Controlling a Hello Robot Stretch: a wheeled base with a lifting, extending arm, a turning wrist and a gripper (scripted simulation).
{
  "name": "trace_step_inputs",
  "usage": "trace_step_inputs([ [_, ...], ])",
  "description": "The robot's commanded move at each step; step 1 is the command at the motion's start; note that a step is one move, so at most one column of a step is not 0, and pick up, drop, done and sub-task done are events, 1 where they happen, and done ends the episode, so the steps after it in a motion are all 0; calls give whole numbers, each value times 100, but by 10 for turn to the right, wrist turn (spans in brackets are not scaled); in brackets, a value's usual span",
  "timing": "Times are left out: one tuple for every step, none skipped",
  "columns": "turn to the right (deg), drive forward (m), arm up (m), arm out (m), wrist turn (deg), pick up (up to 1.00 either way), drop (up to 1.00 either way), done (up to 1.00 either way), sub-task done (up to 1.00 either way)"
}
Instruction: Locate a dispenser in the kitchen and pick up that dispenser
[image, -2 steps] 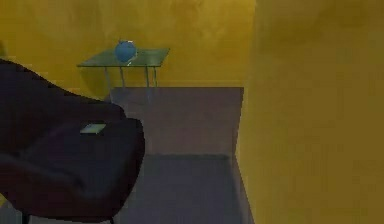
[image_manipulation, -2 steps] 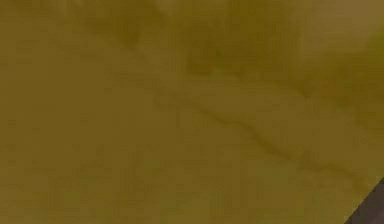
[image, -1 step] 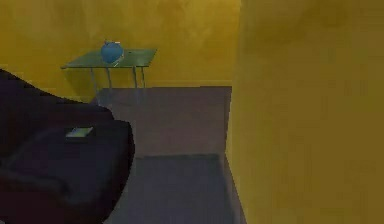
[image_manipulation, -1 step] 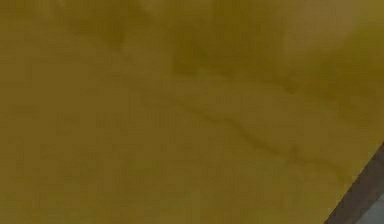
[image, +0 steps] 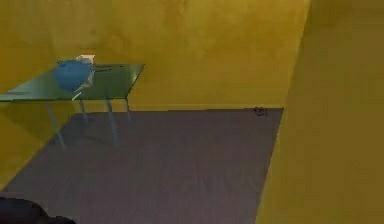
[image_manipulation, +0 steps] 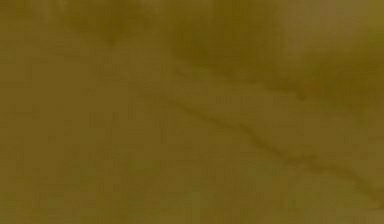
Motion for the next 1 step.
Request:
trace_step_inputs([
  [0, 90, 0, 0, 0, 0, 0, 0, 0],
])
